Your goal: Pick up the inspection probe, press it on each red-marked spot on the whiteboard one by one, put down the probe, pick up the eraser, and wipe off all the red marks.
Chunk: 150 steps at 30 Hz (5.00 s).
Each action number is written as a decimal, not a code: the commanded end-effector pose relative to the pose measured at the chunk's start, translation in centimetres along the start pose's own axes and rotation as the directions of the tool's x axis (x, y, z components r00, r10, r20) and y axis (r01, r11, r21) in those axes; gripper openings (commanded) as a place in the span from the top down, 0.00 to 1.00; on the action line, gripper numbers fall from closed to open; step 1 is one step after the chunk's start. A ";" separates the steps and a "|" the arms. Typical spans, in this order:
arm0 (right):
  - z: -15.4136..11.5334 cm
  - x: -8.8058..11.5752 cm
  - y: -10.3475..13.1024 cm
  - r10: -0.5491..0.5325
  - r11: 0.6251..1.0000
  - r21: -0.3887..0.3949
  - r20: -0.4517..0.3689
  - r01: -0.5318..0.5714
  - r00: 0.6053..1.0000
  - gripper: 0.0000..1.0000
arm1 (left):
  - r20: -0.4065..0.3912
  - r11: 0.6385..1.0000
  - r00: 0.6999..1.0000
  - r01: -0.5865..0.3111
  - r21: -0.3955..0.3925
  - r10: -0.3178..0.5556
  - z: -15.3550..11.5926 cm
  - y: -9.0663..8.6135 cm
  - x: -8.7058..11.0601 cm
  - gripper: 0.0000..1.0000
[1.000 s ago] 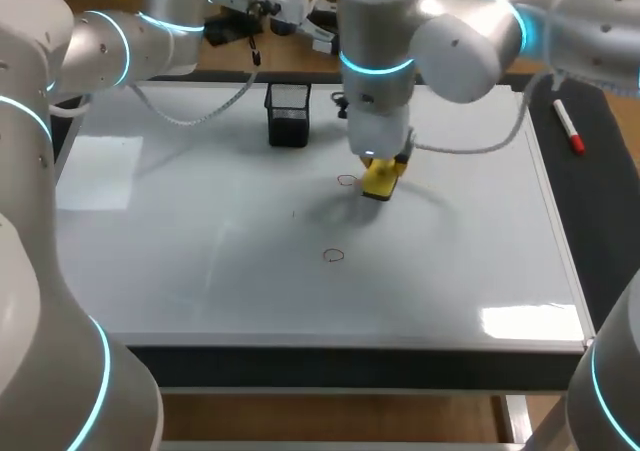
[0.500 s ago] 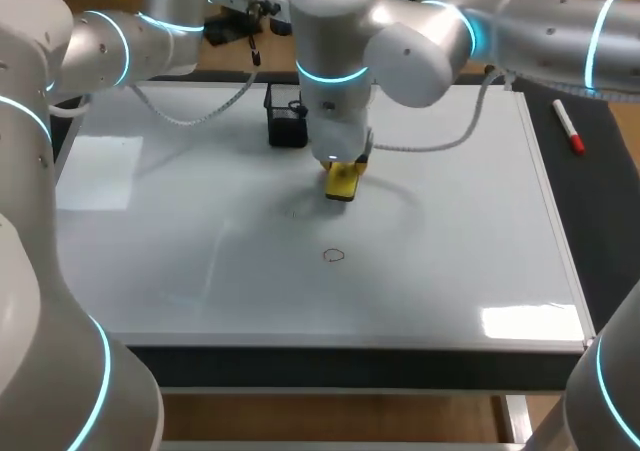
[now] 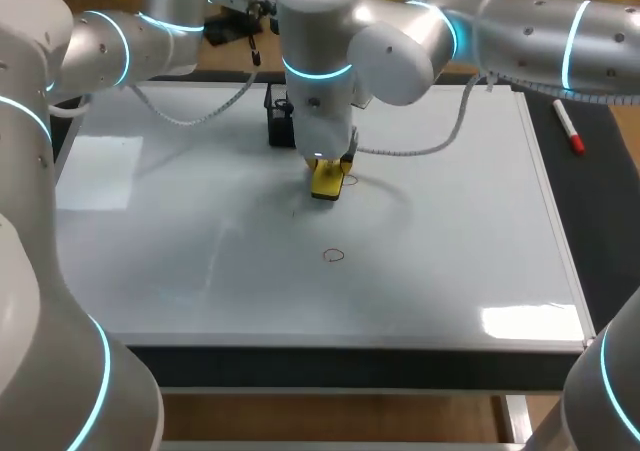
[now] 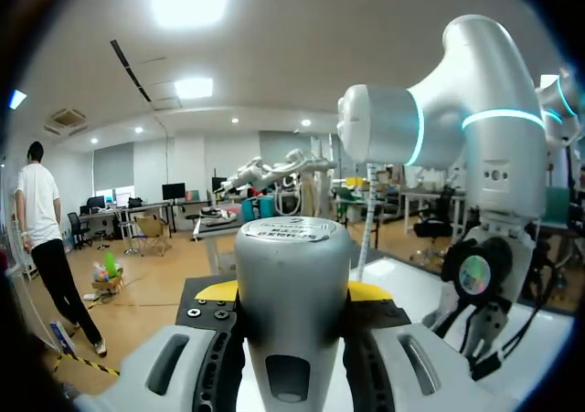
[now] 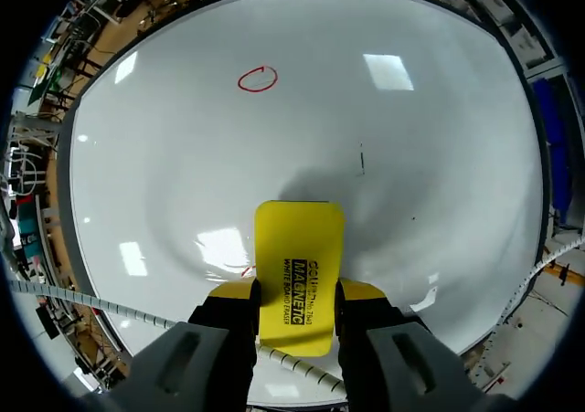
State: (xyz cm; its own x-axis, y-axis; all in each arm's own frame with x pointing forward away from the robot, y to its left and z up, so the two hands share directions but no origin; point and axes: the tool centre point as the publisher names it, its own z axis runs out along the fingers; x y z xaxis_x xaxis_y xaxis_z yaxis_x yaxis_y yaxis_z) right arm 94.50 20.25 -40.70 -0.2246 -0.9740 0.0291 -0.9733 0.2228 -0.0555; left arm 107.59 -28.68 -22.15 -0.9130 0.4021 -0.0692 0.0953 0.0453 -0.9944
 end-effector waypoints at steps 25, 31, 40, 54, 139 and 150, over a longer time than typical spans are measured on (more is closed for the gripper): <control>2.0 3.8 -1.8 0.097 0.994 -0.045 -0.014 -0.098 0.995 1.00 | -0.197 1.000 0.980 0.002 0.008 -0.001 -0.2 0.3 -0.7 1.00; 2.4 6.2 -2.1 0.139 0.989 -0.044 -0.033 -0.141 0.990 1.00 | -0.197 1.000 0.980 0.002 0.008 -0.001 -0.2 0.3 -0.7 1.00; 2.2 8.5 -2.3 0.192 0.980 -0.040 -0.040 -0.194 0.981 1.00 | -0.197 1.000 0.980 0.002 0.008 -0.001 -0.2 0.3 -0.7 1.00; -1.8 12.3 -4.7 0.281 0.959 -0.034 -0.019 -0.281 0.960 1.00 | -0.197 1.000 0.980 0.002 0.008 -0.001 -0.2 0.3 -0.7 1.00; -1.9 24.1 -7.6 0.675 0.735 -0.042 -0.054 -0.677 0.736 1.00 | -0.213 0.998 0.975 -0.062 -0.021 0.056 3.5 -3.6 10.5 1.00; -1.9 24.1 -7.6 0.675 0.735 -0.042 -0.054 -0.677 0.736 1.00 | -0.227 0.998 0.972 -0.070 -0.009 0.066 4.8 -3.8 17.6 1.00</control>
State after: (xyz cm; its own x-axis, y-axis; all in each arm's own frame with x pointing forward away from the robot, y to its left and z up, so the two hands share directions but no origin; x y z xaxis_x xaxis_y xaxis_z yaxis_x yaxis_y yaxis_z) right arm 96.25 -4.84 -37.76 -0.8255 -0.5633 0.0339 -0.5641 0.8256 -0.0170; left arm 92.25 -27.19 -20.56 -0.6621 0.7441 -0.0894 0.1234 -0.0094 -0.9923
